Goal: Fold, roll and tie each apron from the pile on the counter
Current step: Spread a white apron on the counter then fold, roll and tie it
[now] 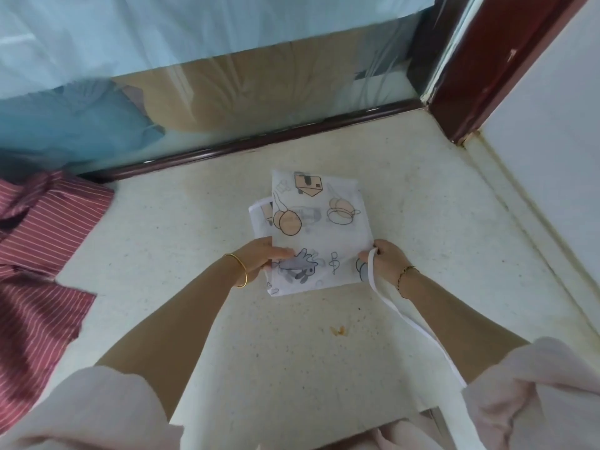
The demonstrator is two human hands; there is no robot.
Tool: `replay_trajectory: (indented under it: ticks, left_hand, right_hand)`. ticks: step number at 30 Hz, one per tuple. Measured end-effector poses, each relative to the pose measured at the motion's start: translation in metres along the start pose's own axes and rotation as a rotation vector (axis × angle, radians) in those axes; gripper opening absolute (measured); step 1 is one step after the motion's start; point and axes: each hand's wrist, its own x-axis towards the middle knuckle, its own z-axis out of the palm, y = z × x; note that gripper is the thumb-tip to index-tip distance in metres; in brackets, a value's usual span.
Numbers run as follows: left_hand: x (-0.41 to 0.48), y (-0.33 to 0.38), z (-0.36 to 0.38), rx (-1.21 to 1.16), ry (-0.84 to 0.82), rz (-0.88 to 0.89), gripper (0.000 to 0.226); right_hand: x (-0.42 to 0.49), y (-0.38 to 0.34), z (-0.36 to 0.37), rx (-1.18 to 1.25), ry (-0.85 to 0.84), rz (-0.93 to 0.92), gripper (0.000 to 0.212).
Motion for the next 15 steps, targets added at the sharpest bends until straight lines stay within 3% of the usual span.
replay_trajectory:
  ticks: [4,9,11,15]
  left_hand:
    - [-0.012,-0.011,0.002,-0.013,-0.03,0.034,0.031]
    - [-0.023,-0.026,0.005,0.048,0.129,0.089,0.027]
    - [-0.029,-0.032,0.007,0.062,0.158,0.035,0.017]
    - [-0.038,-0.047,0.008,0.123,0.164,-0.191,0.026]
  right_hand:
    - [-0.006,-0.007,0.0,0.154,0.04,-0.105,0.017]
    - [-0.001,-0.005,0.004,-0.026,-0.051,-0.056,0.025]
    - [0.0,-0.005,0.008,-0.1,-0.037,-0.043,0.033]
    - [0.003,-0.008,0.015,-0.222,-0.006,-0.021,0.032]
